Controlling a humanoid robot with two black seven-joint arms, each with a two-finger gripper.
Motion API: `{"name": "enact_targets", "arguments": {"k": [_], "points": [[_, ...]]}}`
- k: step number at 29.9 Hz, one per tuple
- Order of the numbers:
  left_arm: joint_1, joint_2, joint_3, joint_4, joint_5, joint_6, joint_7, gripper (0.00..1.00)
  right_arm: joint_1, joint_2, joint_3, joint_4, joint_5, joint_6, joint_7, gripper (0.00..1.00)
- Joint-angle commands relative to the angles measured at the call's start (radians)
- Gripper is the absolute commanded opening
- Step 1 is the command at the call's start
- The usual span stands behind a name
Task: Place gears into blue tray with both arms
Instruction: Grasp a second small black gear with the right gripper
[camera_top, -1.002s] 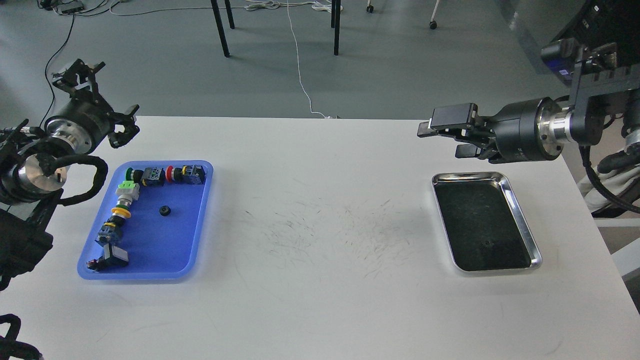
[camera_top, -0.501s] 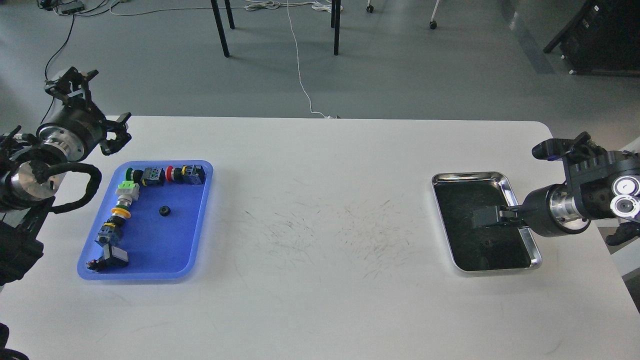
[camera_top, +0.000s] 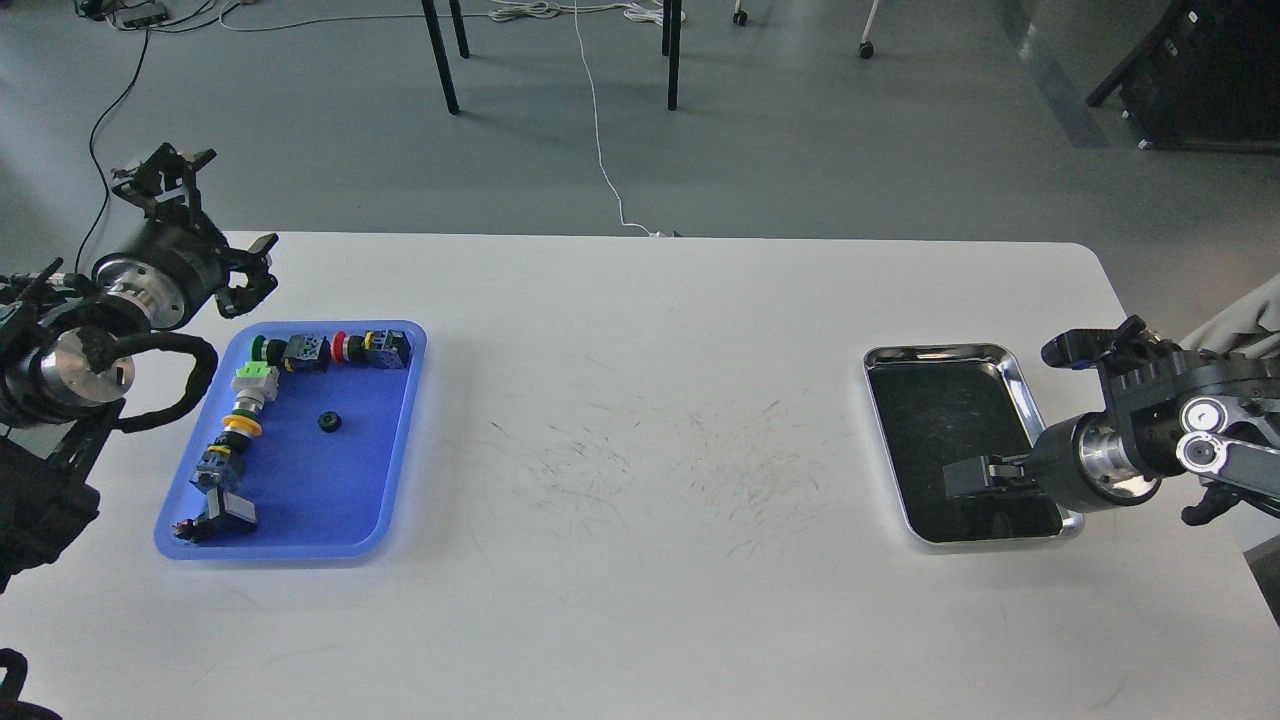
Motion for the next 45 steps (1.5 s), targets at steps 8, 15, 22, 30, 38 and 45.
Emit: {"name": "enact_targets", "arguments": {"k": [8, 15, 22, 30, 38, 45], "points": [[-0.002, 0.009, -0.001, 0.001, 0.0, 0.0, 0.0, 0.98, -0.008, 0.045, -0.002, -0.062, -0.008, 0.0, 0.0, 0.93], [-0.004, 0.011, -0.001, 0.001, 0.0, 0.0, 0.0, 0.98, -0.028, 0.059, -0.002, -0.082, -0.023, 0.0, 0.001, 0.87], [-0.004, 0.019, 0.0, 0.001, 0.0, 0.002, 0.002, 0.98, -0.031, 0.062, -0.003, -0.096, -0.04, 0.0, 0.001, 0.67], [-0.004, 0.019, 0.0, 0.001, 0.0, 0.002, 0.0, 0.98, -0.036, 0.085, -0.003, -0.106, -0.077, 0.0, 0.001, 0.38], [-0.004, 0.022, 0.0, 0.001, 0.0, 0.002, 0.0, 0.98, -0.037, 0.093, -0.002, -0.12, -0.078, 0.0, 0.021, 0.01], [-0.004, 0.028, 0.002, 0.001, 0.0, 0.002, 0.002, 0.98, -0.019, 0.08, 0.066, -0.071, -0.072, 0.0, 0.023, 0.01]]}}
